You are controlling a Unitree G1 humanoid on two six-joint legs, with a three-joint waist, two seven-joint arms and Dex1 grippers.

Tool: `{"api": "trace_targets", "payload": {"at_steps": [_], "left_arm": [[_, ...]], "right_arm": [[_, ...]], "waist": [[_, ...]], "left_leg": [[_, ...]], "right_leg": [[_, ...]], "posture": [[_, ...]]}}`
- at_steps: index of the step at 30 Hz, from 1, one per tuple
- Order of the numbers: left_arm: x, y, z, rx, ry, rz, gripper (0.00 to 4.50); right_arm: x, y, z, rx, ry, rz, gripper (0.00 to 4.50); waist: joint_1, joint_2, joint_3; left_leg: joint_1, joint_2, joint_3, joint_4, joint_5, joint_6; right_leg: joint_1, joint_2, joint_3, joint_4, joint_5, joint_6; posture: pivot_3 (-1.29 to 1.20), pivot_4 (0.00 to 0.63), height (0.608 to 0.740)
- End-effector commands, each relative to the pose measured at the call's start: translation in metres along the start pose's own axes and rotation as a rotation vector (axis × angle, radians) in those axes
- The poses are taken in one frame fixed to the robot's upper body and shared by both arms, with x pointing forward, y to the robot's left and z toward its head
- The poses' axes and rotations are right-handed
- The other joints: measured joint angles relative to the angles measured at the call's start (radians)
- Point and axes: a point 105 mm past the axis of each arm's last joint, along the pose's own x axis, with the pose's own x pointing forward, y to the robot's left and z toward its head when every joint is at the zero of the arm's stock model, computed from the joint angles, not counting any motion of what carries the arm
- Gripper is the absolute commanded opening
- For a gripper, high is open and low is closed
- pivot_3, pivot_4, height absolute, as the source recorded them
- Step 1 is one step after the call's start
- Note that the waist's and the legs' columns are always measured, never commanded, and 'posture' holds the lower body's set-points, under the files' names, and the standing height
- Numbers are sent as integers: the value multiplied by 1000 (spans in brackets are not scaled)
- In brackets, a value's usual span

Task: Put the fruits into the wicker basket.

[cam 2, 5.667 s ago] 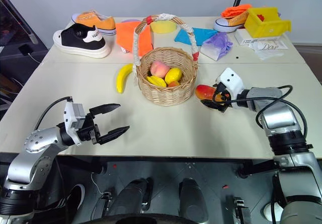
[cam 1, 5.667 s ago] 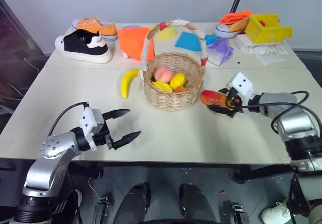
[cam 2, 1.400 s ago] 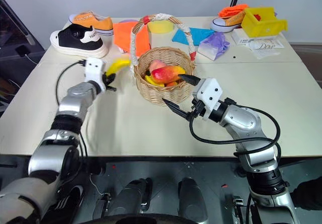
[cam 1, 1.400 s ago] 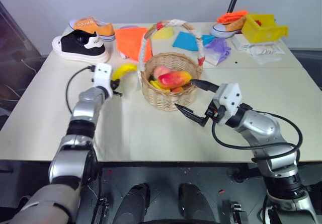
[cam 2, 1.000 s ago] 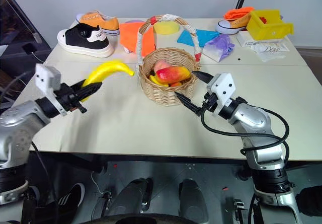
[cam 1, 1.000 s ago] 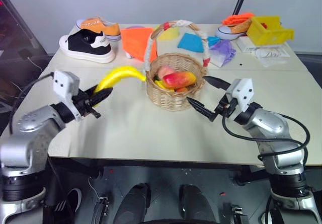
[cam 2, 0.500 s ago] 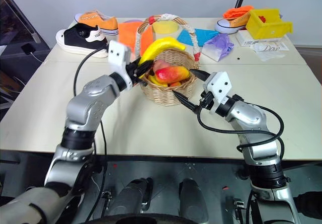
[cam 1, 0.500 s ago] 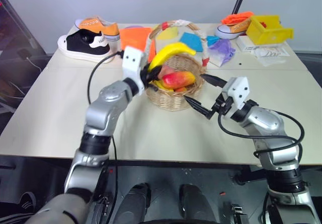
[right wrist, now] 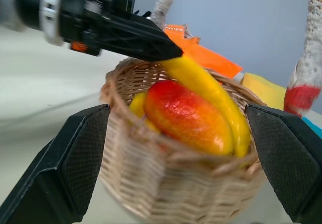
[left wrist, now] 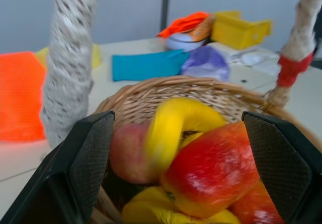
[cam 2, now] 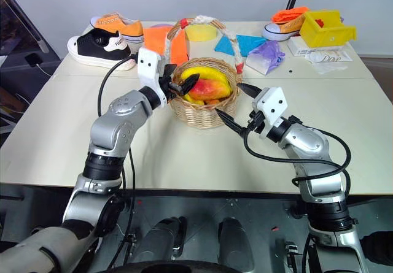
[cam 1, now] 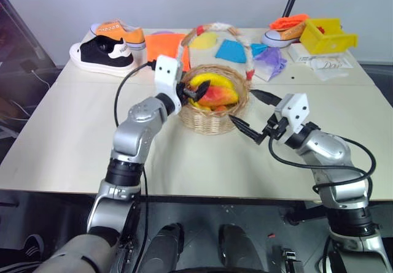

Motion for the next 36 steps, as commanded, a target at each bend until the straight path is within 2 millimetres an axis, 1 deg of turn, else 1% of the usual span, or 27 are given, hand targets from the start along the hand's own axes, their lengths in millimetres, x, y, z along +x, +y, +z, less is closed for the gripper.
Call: {"api": "trace_targets", "payload": {"at_steps": [1, 3, 5, 6, 9, 10, 12, 13, 14, 15, 16, 17, 19, 21, 23, 26, 29, 31, 33, 36], "left_arm": [[-19, -16, 25, 17, -101, -114, 4474], [-38, -23, 22, 57, -97, -182, 4474], [-55, -22, 17, 84, -81, -202, 4474], [-67, -14, 12, 107, -73, -187, 4474], [-96, 3, -2, 169, -27, -156, 4474], [-108, 8, -5, 163, -20, -150, 4474], [-134, 16, -5, 154, -46, -133, 4474], [-142, 18, -6, 148, -49, -132, 4474], [-146, 18, -7, 146, -50, -132, 4474], [-149, 19, -11, 181, -42, -127, 4474], [-151, 22, -20, 196, -19, -96, 4474], [-151, 22, -23, 212, -26, -79, 4474], [-149, 19, -21, 169, -61, -81, 4474], [-147, 18, -19, 193, -69, -94, 4474], [-146, 20, -16, 200, -83, -100, 4474], [-147, 17, -10, 182, -105, -139, 4474], [-152, 13, -7, 157, -103, -192, 4474], [-154, 14, -7, 144, -100, -205, 4474], [-158, 20, -7, 152, -90, -203, 4474], [-162, 22, -11, 144, -67, -217, 4474]], "right_arm": [[1, -8, 12, -12, -52, -36, 4500], [0, -15, 12, 10, -64, -67, 4500], [-2, -20, 12, 27, -74, -99, 4500], [-6, -27, 12, 35, -84, -152, 4500], [-18, -42, 11, 51, -97, -298, 4500], [-23, -47, 9, 67, -94, -354, 4500], [-30, -51, 3, 118, -82, -413, 4500], [-31, -51, 2, 124, -76, -419, 4500], [-32, -50, 1, 125, -73, -418, 4500], [-32, -49, 0, 117, -66, -411, 4500], [-31, -49, -4, 119, -57, -420, 4500], [-29, -50, -6, 115, -52, -430, 4500], [-21, -54, -5, 133, -65, -447, 4500], [-11, -54, -7, 106, -54, -427, 4500], [1, -55, -2, 111, -77, -405, 4500], [17, -62, 4, 106, -95, -404, 4500], [34, -68, -1, 148, -60, -384, 4500], [40, -68, -5, 173, -39, -359, 4500], [48, -65, -6, 180, -23, -318, 4500], [54, -74, -3, 201, -23, -332, 4500]], "waist": [[-3, 0, 0], [-10, 0, 0], [-16, 0, 0], [-15, 0, 0], [-14, 1, 0], [-13, 1, 0], [-13, 1, 0], [-13, 1, 0], [-11, 1, 0], [-7, 1, 0], [-5, 1, 0], [-5, 1, 0], [-7, 1, 0], [-11, 1, 0], [-15, 2, 0], [-19, 2, 0], [-18, 2, 0], [-16, 2, 0], [-15, 2, 0], [-17, 3, 0]], "left_leg": [[0, 0, 0, 0, 0, 0], [0, 0, 0, 0, 0, 0], [1, 0, 0, -1, 0, 0], [1, 1, -1, -2, 0, 0], [2, 1, -1, -3, 0, 0], [2, 1, -1, -3, 0, 0], [2, 1, -1, -3, 0, 0], [2, 1, -1, -3, 0, 0], [2, 1, 0, -3, 0, 0], [2, 1, 0, -3, 0, 0], [2, 1, -1, -2, 0, 0], [2, 1, -1, -2, 0, 0], [3, 1, 0, -2, 0, 0], [3, 1, 0, -2, 0, 0], [3, 1, 0, -2, 0, 0], [3, 2, 0, -4, 0, 0], [3, 2, 0, -3, 0, 0], [3, 2, 0, -3, 0, 0], [3, 2, 0, -4, 0, 0], [3, 2, 0, -4, 0, 0]], "right_leg": [[0, 0, 0, 0, 0, 0], [0, 0, 0, 0, 0, 0], [0, 0, 1, 0, 0, 0], [0, 0, 2, 0, 0, 0], [0, 0, 2, 0, 0, -1], [0, 0, 2, 0, 0, -1], [0, 0, 2, 0, 0, -1], [0, -1, 2, 0, 0, -1], [0, -1, 2, 0, 0, -1], [0, -1, 2, 0, -1, -3], [0, -1, 2, 0, -2, -4], [1, -1, 2, -1, -2, -4], [3, -1, 2, -2, -2, -4], [2, -1, 2, -2, -2, -4], [2, -1, 2, -1, -2, -4], [1, 0, 2, -1, -1, -3], [1, 0, 2, -1, 0, -2], [1, 0, 2, -1, 0, -2], [1, 0, 2, -1, 0, -2], [1, 0, 2, -1, -1, -2]], "posture": [[0, 150, 740], [0, 150, 740], [0, 150, 740], [0, 150, 740], [0, 150, 740], [0, 150, 740], [0, 150, 740], [0, 150, 740], [0, 150, 740], [0, 150, 740], [0, 150, 740], [0, 150, 740], [0, 150, 740], [0, 150, 740], [0, 150, 740], [0, 150, 740], [0, 150, 740], [0, 150, 740], [0, 150, 740], [0, 150, 740]]}}
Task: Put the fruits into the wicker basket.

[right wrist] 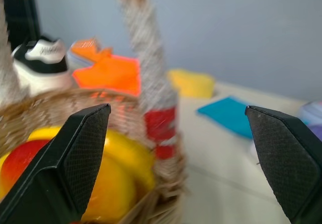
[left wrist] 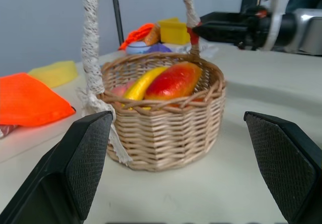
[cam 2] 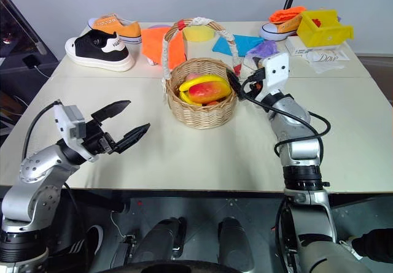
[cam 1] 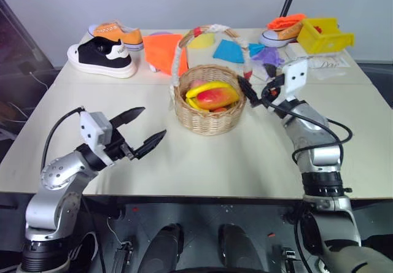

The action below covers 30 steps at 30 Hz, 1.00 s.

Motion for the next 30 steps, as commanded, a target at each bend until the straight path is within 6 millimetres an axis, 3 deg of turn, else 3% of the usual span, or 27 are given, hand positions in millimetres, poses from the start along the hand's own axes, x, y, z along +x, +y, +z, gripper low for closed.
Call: {"api": "trace_targets", "payload": {"at_steps": [1, 3, 6, 13, 17, 23, 30], "left_arm": [[-6, 2, 6, 19, -14, -2, 4474], [-5, 2, 7, 30, -19, 7, 4474], [-2, 1, 8, 28, -34, 11, 4500], [-1, 0, 5, 22, -28, 10, 4500], [2, 2, 6, 29, -31, 3, 4500], [6, 6, 6, 33, -39, 3, 4500], [23, 8, 13, 15, -86, -39, 4500]], "right_arm": [[9, -3, 20, -13, -47, 3, 4500], [10, -5, 19, -28, -34, 2, 4500], [11, -5, 21, -7, -46, 6, 3676], [7, 2, 16, 11, -28, 39, 166], [3, 0, 17, -3, -31, 35, 72], [-12, -14, 35, -26, -89, 13, 72], [-60, -73, 63, -123, -114, -170, 72]], "waist": [[-1, 0, 0], [-1, 0, 0], [0, 0, 0], [0, 0, 0], [-1, 0, 0], [3, 0, 0], [6, 1, 1]], "left_leg": [[0, 0, 0, 0, 0, 0], [0, 0, 0, 0, 0, 0], [0, 0, 0, 0, 0, 0], [0, 0, 0, 0, 0, 0], [0, 0, 0, 0, 0, 0], [-1, 0, 0, 0, 0, 0], [-4, -1, -1, 0, 0, 0]], "right_leg": [[0, 0, 0, 0, 0, 0], [0, 0, 0, 0, 0, 0], [0, 0, 0, 0, 0, 0], [-1, 0, 0, 0, 0, 0], [-1, 0, 0, 0, 0, 0], [-1, 0, 0, 0, 0, 0], [-3, -1, -1, -1, 0, 1]], "posture": [[0, 150, 740], [0, 150, 740], [0, 150, 740], [0, 150, 740], [0, 150, 740], [0, 150, 740], [0, 150, 740]]}}
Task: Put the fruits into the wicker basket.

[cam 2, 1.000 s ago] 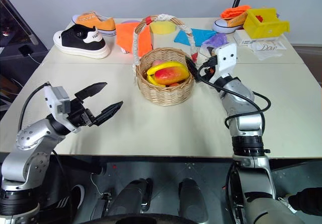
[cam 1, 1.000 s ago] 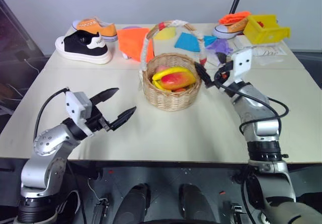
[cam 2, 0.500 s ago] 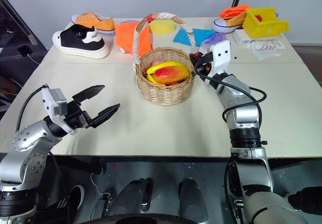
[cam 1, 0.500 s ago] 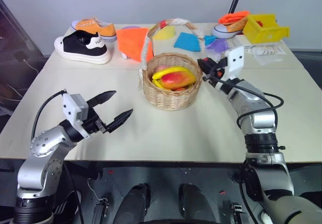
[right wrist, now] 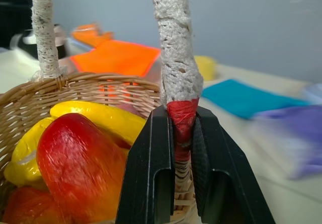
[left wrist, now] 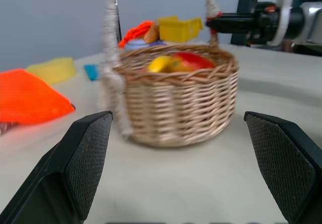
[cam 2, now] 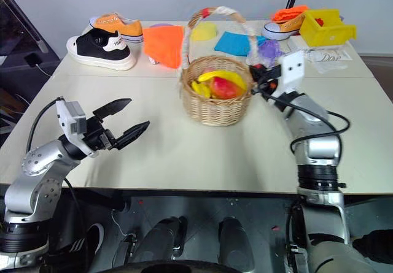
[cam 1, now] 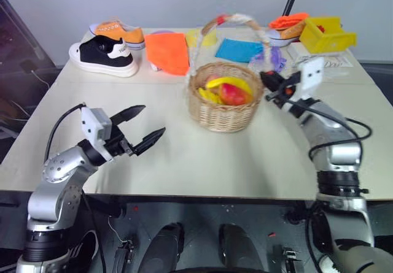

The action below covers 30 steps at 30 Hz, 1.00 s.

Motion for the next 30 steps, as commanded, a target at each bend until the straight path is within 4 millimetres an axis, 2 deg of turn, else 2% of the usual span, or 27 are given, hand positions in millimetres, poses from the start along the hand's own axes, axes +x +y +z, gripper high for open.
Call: {"api": "trace_targets", "payload": {"at_steps": [1, 3, 5, 8, 12, 16, 24, 26, 27, 30], "left_arm": [[10, 0, 9, 6, -48, -33, 4500], [19, -1, 8, -1, -60, -59, 4500], [30, -3, 7, -5, -72, -86, 4500], [42, -7, 4, -9, -76, -133, 4500], [59, -9, 4, -18, -92, -201, 4500], [64, -8, 3, -19, -97, -229, 4500], [67, -9, 0, -24, -100, -243, 4500], [67, -9, 0, -27, -99, -239, 4500], [66, -9, -1, -27, -97, -236, 4500], [64, -8, -3, -29, -92, -227, 4500]], "right_arm": [[-28, -39, 33, -83, -87, -128, 72], [-49, -68, 33, -116, -67, -233, 72], [-69, -88, 33, -148, -52, -312, 72], [-91, -107, 30, -183, -31, -394, 72], [-133, -132, 23, -217, 6, -520, 72], [-150, -136, 14, -208, 24, -566, 72], [-155, -125, -10, -166, 47, -579, 72], [-154, -122, -11, -155, 37, -578, 966], [-153, -121, -11, -142, 30, -579, 1277], [-152, -118, -4, -139, 5, -581, 2815]], "waist": [[-1, 0, 0], [0, 0, 0], [-2, 0, 0], [-7, 0, 0], [-6, 1, 0], [-10, 1, 0], [-8, 1, -1], [-9, 1, -1], [-9, 1, -1], [-7, 1, -1]], "left_leg": [[0, 0, 0, 0, 0, 0], [0, 0, 1, 0, 0, 0], [0, 0, 2, 0, 0, 0], [0, 0, 3, 0, 0, 0], [1, 1, 3, 0, 0, 0], [1, 0, 4, 0, 0, 1], [2, 0, 3, 1, 0, 1], [3, 0, 2, 1, 0, 1], [3, 1, 2, 1, 0, 1], [3, 1, 2, 1, 0, 1]], "right_leg": [[0, 0, 0, 0, 0, 0], [1, 0, 0, -1, 0, 0], [1, 0, -1, -1, 0, 0], [1, 0, 0, -1, 0, 0], [1, 1, 0, 0, 0, 0], [1, 1, 1, 0, 0, 0], [3, 1, 1, 0, 0, 1], [3, 1, 1, 0, 0, 1], [3, 1, 1, 0, 0, 1], [3, 1, 1, 0, 0, 1]], "posture": [[0, 150, 740], [0, 150, 740], [0, 150, 740], [0, 150, 740], [0, 150, 740], [0, 150, 740], [0, 150, 740], [0, 150, 740], [0, 150, 740], [0, 150, 740]]}}
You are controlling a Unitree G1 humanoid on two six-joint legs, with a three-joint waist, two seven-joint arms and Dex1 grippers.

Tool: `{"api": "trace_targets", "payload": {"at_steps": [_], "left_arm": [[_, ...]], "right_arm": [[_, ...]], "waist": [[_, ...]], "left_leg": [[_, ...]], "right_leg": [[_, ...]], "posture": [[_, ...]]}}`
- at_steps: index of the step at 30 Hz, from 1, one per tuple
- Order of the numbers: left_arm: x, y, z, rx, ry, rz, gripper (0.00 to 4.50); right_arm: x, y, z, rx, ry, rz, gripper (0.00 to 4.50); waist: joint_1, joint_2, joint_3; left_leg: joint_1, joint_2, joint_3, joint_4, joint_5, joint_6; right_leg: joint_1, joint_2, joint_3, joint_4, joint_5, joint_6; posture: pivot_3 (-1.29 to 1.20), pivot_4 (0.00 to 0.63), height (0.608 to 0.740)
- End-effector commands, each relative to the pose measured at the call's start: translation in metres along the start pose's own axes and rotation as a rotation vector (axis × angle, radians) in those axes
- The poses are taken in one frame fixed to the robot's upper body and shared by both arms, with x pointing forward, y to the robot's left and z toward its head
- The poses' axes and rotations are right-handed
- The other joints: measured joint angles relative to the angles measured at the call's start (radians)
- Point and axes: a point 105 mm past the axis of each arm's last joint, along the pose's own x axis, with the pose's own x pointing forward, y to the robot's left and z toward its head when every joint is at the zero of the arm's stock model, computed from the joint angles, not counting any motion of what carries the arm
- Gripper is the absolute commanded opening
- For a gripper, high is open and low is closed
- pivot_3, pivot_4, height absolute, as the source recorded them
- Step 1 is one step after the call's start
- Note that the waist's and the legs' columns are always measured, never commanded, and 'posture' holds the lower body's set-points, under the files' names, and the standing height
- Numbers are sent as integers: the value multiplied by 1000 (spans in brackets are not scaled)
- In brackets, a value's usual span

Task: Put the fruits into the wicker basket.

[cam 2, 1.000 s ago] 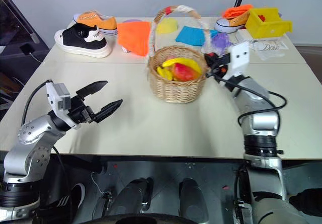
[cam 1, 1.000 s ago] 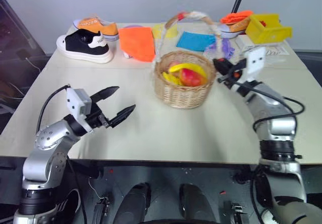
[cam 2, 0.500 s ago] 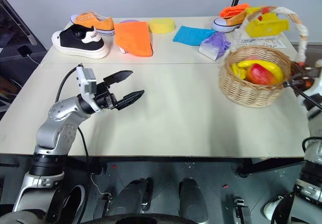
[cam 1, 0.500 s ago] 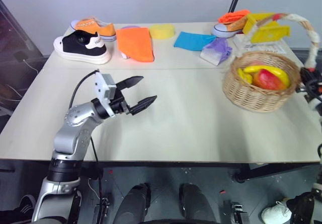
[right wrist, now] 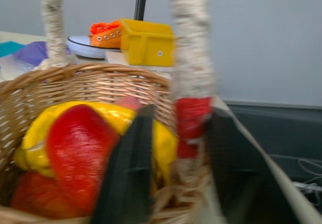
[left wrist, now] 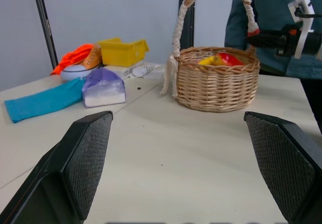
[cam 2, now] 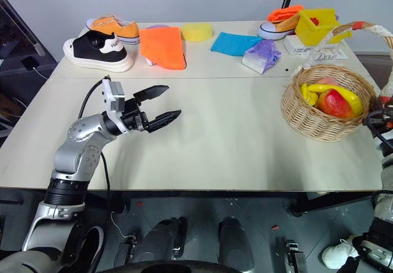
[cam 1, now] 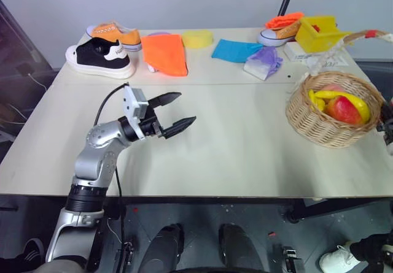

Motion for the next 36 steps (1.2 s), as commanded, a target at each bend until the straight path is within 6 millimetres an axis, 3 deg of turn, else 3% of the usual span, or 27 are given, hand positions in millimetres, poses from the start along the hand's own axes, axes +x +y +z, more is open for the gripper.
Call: {"api": "trace_targets", "payload": {"at_steps": [1, 3, 8, 12, 18, 22, 28, 33, 36], "left_arm": [[-2, 0, 7, 36, -17, 6, 4500], [-4, 1, 6, 35, -14, 12, 4500], [-9, 5, 2, 39, -4, 44, 4500], [-15, 8, 1, 50, 5, 82, 4500], [-40, 31, 0, 91, 44, 283, 4500], [-66, 50, -2, 141, 94, 463, 4500], [-112, 61, -6, 192, 135, 687, 4500], [-147, 63, -5, 236, 158, 848, 4500], [-154, 56, -5, 225, 142, 865, 4500]], "right_arm": [[-1, 2, 27, -14, -94, -3, 3388], [-5, 3, 30, -3, -126, -75, 4383], [-30, 39, 38, 23, -222, -236, 4453], [-42, 65, 38, 5, -242, -223, 4453], [-34, 160, 51, 69, -330, 273, 4453], [-48, 234, 31, 103, -194, 824, 4453], [-54, 269, 15, 61, -87, 1229, 4453], [-39, 277, 11, 69, -64, 1307, 4453], [-37, 281, 7, 48, -74, 1330, 4453]], "waist": [[2, 0, 0], [3, 0, 0], [3, 1, 0], [3, 1, 0], [-7, 1, 0], [-2, 0, 0], [1, -1, 0], [2, -1, 0], [3, -1, 0]], "left_leg": [[0, 0, 0, 0, 0, 0], [0, 0, 0, 0, 0, 0], [0, 0, -2, -1, 0, 0], [0, 0, -2, 0, 0, 0], [2, 1, -1, -1, 0, 0], [2, 1, -2, -1, 0, 0], [2, 0, -2, -1, 0, 0], [1, 1, -3, -1, 0, 0], [1, 0, -3, -1, 0, 0]], "right_leg": [[0, 0, 0, 0, 0, 0], [0, 0, 0, 0, 0, 0], [-1, 0, 0, 0, 0, 0], [-1, 0, 0, 0, 0, 0], [0, 1, 0, 1, 0, 0], [0, 1, 0, 1, 0, 0], [1, 0, 0, -1, 0, 0], [1, 0, -2, -1, 0, 0], [1, 0, -1, -1, 0, 0]], "posture": [[0, 150, 740], [0, 150, 740], [0, 150, 740], [0, 150, 740], [0, 150, 740], [0, 150, 740], [0, 150, 740], [0, 150, 740], [0, 150, 740]]}}
